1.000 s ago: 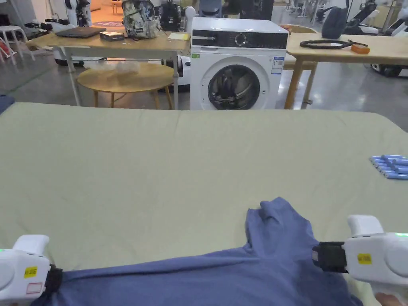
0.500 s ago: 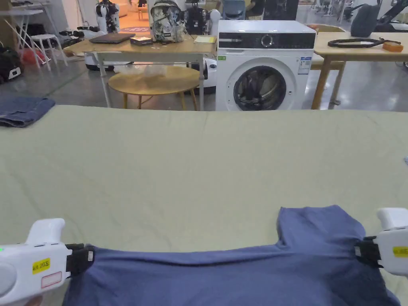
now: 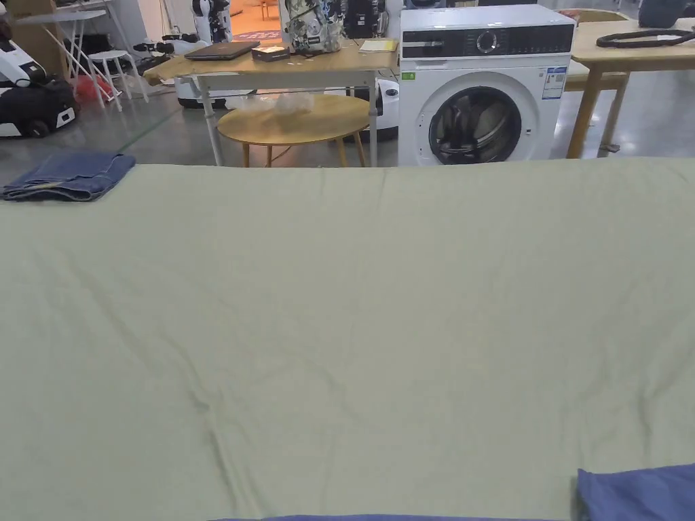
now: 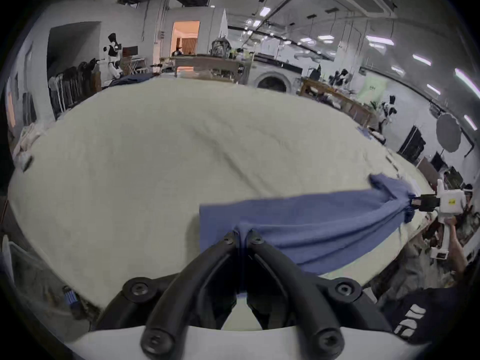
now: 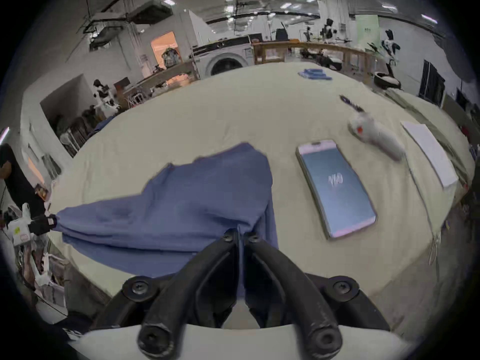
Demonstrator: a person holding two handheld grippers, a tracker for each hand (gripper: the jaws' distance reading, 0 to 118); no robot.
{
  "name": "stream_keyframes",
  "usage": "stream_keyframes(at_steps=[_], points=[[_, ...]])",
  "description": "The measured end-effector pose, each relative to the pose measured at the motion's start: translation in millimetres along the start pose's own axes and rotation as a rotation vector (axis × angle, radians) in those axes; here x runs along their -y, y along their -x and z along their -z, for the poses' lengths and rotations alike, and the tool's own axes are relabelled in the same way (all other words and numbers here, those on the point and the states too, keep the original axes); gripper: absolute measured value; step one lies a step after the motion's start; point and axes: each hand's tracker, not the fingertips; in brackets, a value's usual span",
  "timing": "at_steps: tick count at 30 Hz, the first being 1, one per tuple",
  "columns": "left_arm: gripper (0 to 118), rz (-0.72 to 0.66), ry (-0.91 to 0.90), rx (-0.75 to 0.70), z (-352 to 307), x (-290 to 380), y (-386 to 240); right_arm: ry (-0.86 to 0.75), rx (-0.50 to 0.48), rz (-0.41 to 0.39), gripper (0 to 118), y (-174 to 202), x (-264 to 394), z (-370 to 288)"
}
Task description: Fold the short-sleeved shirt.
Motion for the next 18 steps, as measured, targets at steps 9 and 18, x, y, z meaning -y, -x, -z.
stream_keyframes(at_steps=[9,18], points=[[43,-0.071,-0.087,-0.029,1.3,14.0,9.9,-0.065,0.082,-0.023,55,0.7,10.7,-1.1],[43,-0.017,-0.476,0.039,-81.8,-47.8,-33.8,-0.379,-0.047,-0.136,51,64.2,-28.0,-63.9]])
